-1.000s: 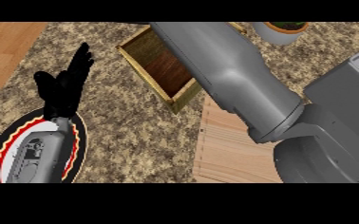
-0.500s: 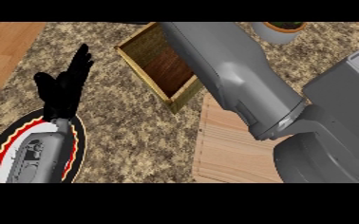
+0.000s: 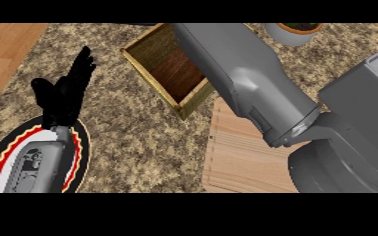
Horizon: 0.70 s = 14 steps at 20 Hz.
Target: Pick the bell pepper from the cutting board and place it in the basket
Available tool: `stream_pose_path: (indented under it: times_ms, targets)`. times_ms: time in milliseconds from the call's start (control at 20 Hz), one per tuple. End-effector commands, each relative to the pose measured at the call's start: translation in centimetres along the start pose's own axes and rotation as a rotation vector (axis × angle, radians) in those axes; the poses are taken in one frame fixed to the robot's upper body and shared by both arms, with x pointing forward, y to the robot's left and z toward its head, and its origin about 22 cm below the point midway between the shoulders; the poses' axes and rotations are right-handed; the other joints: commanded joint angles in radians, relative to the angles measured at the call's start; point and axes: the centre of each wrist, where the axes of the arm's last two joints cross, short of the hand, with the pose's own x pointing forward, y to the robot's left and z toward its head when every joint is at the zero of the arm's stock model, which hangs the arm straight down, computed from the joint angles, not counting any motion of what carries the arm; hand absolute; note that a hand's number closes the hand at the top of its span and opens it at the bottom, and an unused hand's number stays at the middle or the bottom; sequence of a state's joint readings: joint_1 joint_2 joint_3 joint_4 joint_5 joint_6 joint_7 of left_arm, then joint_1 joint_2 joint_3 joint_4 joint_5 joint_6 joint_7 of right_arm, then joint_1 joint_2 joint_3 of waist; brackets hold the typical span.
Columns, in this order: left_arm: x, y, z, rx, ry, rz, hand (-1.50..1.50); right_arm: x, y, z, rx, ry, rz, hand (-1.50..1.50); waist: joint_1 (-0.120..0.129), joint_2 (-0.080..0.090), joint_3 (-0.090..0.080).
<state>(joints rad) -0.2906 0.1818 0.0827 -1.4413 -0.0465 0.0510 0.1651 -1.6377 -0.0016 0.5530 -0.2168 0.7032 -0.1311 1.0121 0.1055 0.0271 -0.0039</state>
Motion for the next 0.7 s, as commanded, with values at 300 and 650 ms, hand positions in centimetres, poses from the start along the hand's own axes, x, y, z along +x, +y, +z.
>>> stream_pose_path:
  times_ms: [300, 650]
  targets:
    - [0.3, 0.6, 0.1, 0.011, -0.002, 0.013, 0.0, -0.9, 1.8, -0.7, 0.044, 0.037, 0.096, 1.5, -0.012, -0.001, 0.001]
    - [0.1, -0.7, -0.3, 0.007, -0.005, -0.002, 0.0, -1.7, 4.0, -0.6, 0.108, 0.049, 0.084, 1.5, -0.005, 0.006, 0.001]
